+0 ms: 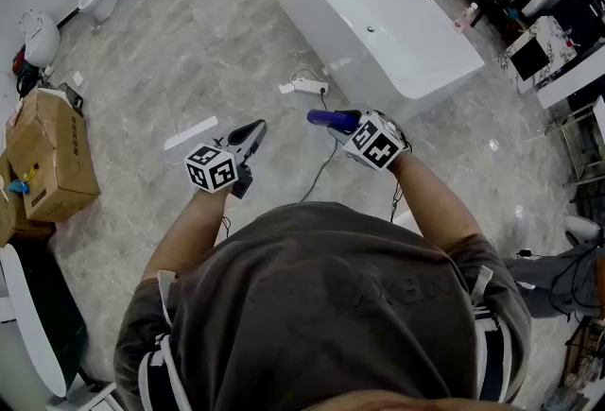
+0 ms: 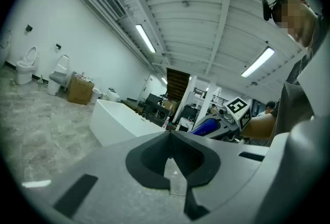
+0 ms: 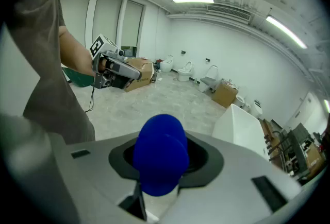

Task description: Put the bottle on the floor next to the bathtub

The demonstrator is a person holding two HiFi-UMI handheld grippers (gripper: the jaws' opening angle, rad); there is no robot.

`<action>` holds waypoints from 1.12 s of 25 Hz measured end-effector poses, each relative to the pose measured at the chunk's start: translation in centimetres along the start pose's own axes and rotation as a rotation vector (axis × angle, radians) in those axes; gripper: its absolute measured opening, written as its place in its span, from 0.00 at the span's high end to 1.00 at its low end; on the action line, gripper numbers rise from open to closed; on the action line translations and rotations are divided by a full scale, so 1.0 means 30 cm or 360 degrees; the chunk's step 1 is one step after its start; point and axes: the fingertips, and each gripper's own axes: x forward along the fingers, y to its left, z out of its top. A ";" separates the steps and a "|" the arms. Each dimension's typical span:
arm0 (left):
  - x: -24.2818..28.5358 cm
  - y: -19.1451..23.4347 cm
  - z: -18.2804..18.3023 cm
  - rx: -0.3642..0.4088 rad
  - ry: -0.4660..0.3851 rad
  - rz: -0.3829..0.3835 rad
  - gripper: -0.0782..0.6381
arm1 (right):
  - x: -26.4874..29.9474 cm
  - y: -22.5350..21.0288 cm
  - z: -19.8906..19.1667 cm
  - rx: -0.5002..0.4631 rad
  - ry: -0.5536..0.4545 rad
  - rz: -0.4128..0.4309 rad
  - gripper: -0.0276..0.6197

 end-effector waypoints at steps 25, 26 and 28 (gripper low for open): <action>0.065 0.049 -0.040 -0.0005 0.0006 -0.0041 0.89 | 0.021 -0.068 -0.054 -0.0026 0.0033 0.0055 0.75; 0.078 0.069 -0.031 0.0005 0.0011 -0.0041 0.89 | 0.024 -0.079 -0.046 -0.0040 0.0035 0.0058 0.75; 0.120 0.092 -0.023 -0.0003 0.0008 -0.0032 0.89 | 0.017 -0.108 -0.058 -0.0037 0.0056 0.0067 0.75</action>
